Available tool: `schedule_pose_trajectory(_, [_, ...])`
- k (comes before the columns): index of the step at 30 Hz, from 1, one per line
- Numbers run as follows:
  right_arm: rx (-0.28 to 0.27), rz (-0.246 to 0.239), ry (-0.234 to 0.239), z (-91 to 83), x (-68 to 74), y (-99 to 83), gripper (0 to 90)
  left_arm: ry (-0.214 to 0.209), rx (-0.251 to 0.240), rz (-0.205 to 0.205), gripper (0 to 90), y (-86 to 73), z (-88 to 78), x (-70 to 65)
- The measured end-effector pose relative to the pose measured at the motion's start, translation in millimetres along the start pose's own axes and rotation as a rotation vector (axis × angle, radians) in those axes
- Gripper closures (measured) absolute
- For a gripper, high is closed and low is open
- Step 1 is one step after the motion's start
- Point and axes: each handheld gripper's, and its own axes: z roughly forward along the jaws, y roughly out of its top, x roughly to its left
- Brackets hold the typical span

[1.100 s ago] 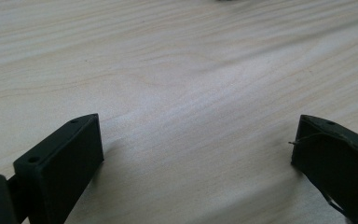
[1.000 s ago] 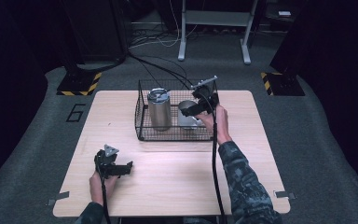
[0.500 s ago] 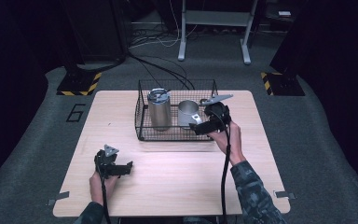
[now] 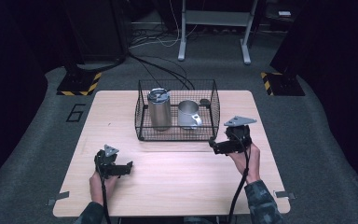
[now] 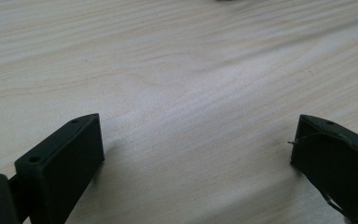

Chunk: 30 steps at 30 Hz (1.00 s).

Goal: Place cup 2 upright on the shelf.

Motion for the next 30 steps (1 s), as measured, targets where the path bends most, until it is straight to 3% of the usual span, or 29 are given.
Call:
schedule_pose_trajectory(10, [0.049,0.089,-0.107,-1.1,-21.2,-77.5,0.0,-0.001,0.0,0.0,1.9,0.0,0.0,0.0])
schedule_pose_trajectory(12, [0.065,0.13,-0.131,1.4,-26.6,-96.5,0.0,0.0,0.0,0.001,1.9,0.1,0.1,-0.1])
schedule_pose_trajectory(18, [0.111,0.183,-0.148,8.8,-40.4,-139.0,0.0,-0.001,0.002,0.002,1.9,0.2,0.0,-0.1])
schedule_pose_trajectory(23, [0.143,0.201,-0.162,14.9,-47.6,-158.9,0.0,-0.004,0.001,0.005,2.5,0.2,-0.2,-0.3])
schedule_pose_trajectory(30, [0.103,0.217,-0.189,12.5,-51.6,-164.7,0.0,-0.003,0.001,0.005,2.4,0.2,-0.1,-0.2])
